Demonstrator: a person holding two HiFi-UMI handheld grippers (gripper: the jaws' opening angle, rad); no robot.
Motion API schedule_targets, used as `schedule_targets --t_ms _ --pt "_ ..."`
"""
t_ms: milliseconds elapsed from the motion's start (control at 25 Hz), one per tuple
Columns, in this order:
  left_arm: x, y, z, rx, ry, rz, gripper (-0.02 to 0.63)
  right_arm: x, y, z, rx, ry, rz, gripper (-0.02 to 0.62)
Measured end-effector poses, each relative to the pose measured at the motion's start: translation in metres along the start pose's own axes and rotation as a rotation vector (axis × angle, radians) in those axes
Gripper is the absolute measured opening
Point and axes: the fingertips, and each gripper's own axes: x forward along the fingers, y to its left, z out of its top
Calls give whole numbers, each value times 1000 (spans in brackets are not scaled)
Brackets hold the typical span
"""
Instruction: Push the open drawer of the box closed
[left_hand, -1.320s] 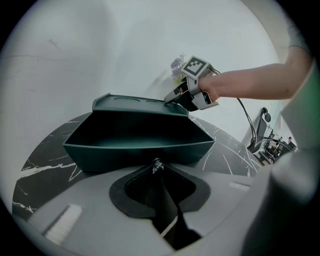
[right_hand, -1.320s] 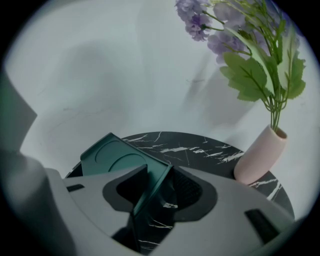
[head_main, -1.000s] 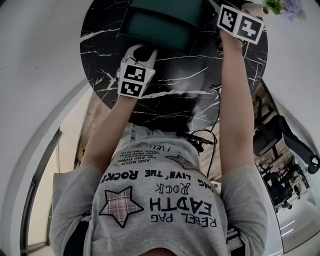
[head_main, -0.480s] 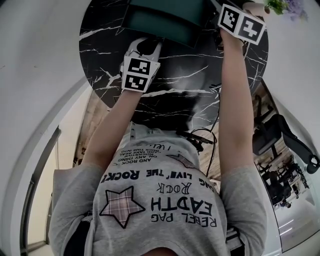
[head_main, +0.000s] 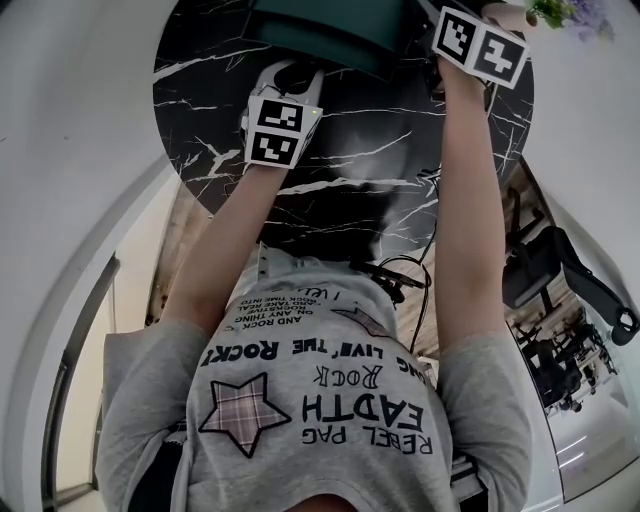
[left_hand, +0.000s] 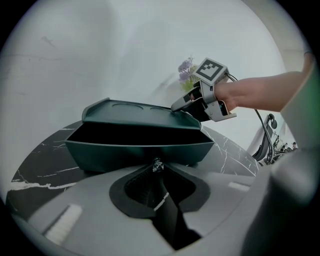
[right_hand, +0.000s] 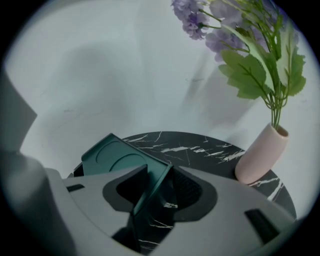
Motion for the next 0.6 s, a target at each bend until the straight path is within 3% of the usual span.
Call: schedule_targets --t_ms 600 --pt "24 10 24 11 -44 18 72 0 0 0 13 11 7 153"
